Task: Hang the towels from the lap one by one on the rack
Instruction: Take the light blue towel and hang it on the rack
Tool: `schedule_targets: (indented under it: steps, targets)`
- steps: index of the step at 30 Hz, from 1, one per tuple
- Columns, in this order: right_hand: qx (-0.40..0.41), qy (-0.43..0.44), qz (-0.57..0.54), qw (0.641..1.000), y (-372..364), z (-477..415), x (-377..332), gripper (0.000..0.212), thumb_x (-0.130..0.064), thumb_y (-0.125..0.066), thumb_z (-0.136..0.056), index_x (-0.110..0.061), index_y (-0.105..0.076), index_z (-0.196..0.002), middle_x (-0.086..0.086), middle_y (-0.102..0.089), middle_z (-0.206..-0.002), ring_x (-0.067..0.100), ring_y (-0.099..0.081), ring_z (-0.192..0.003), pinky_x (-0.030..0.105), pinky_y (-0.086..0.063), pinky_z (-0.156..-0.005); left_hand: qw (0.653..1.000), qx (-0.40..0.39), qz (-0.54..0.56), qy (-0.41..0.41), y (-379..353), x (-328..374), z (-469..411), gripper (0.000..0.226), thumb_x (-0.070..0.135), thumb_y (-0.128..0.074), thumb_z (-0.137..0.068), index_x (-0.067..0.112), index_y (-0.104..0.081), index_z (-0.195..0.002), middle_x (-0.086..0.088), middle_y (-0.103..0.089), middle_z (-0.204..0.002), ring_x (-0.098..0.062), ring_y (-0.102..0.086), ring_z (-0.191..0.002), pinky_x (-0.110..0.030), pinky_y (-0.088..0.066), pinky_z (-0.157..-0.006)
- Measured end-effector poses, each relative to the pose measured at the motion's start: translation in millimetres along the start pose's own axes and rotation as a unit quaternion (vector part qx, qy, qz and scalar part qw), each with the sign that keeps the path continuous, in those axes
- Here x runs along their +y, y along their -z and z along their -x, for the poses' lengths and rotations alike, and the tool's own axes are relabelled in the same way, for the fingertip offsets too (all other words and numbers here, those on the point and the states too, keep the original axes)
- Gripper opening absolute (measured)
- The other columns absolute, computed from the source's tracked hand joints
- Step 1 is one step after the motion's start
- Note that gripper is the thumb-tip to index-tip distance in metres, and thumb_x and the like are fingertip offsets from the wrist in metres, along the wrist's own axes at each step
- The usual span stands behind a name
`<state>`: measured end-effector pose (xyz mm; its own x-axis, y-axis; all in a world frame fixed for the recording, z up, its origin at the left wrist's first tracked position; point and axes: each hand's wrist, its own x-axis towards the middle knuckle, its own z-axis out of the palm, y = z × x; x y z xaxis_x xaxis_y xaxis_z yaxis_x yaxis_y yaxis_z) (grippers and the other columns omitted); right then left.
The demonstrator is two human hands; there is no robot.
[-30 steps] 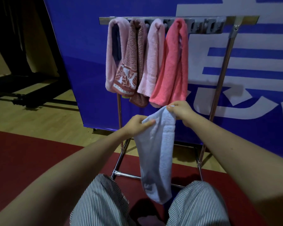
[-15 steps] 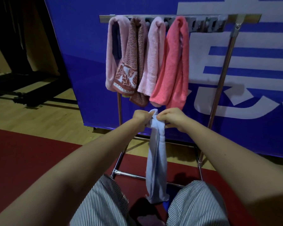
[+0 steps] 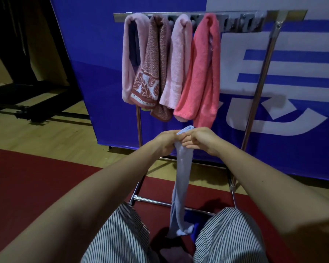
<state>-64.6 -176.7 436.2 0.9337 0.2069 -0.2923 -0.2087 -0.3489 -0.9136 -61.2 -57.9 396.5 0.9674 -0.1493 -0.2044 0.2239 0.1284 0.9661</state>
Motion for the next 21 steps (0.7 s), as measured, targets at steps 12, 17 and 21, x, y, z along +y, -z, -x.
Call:
schedule_targets:
  steps: [12, 17, 21]
  targets:
    - [0.052, 0.153, 0.173, 0.972, 28.3, -5.7, 28.4, 0.04, -0.023, -0.068, -0.08, -0.012, -0.055, -0.117, 0.004, -0.048, -0.108, 0.018, -0.047, -0.101, 0.03, -0.045, -0.083, 0.96, -0.031, -0.243, -0.138, 8.7, 19.0, 13.0, 0.027, 0.0, -0.06, -0.087, -0.006, -0.063, -0.113, -0.01, -0.068, -0.093, -0.01, -0.063, -0.082, -0.02, -0.052, -0.08]
    - [0.042, 0.189, 0.116, 0.974, 34.0, 2.2, 28.0, 0.016, -0.013, -0.066, -0.083, -0.001, -0.07, -0.092, 0.002, -0.063, -0.076, 0.009, -0.054, -0.07, 0.024, -0.043, -0.066, 0.899, -0.039, -0.397, -0.179, 19.1, 28.1, 18.0, 0.021, 0.012, -0.063, -0.087, 0.004, -0.067, -0.106, -0.013, -0.069, -0.098, -0.013, -0.062, -0.088, -0.028, -0.052, -0.08]
    - [0.11, 0.25, 0.043, 0.961, 31.1, 3.7, 5.6, 0.019, -0.002, -0.062, -0.084, 0.004, -0.068, -0.101, 0.006, -0.065, -0.084, 0.01, -0.056, -0.077, 0.022, -0.046, -0.069, 0.819, 0.027, -0.5, -0.282, 15.8, 51.5, 15.1, 0.02, 0.015, -0.061, -0.089, -0.001, -0.063, -0.078, -0.008, -0.054, -0.066, -0.014, -0.044, -0.067, -0.021, -0.037, -0.059]
